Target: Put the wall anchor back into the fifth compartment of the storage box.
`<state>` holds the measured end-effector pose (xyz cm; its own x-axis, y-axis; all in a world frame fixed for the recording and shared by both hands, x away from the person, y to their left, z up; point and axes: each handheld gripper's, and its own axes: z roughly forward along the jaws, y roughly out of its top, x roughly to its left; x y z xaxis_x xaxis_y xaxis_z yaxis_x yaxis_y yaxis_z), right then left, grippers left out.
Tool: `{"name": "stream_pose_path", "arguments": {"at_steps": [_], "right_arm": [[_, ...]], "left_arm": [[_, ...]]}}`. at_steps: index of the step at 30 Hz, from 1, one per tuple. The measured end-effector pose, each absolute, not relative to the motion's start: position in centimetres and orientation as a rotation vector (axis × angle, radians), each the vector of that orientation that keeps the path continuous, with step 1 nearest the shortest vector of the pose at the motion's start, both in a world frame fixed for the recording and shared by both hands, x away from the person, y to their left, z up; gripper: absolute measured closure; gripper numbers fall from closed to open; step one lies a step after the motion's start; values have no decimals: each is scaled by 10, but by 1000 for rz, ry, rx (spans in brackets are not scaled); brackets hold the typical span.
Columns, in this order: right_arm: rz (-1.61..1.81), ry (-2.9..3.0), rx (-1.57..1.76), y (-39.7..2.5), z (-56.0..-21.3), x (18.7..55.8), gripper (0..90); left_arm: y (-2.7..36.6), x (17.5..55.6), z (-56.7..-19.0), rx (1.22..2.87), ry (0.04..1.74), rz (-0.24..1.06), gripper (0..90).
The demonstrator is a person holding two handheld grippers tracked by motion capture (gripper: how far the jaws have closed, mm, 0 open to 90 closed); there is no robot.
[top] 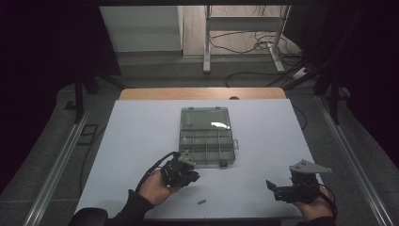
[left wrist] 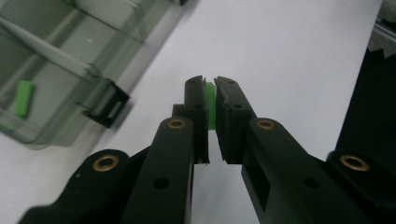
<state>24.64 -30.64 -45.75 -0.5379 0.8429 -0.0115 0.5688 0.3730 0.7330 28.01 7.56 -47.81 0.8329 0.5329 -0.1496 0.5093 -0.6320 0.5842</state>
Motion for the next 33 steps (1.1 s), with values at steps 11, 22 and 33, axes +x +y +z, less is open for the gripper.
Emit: {"name": "stream_pose_path", "arguments": {"at_steps": [11, 22, 33], "right_arm": [[970, 2251, 1235, -306, -458, 247, 0], [963, 2257, 1237, -306, -458, 247, 0], [953, 2265, 1233, -305, -459, 248, 0]], "left_arm": [[88, 295, -468, 2354, 805, 75, 842], [101, 314, -463, 2331, 872, 100, 841], [108, 331, -465, 2319, 923, 133, 841]]}}
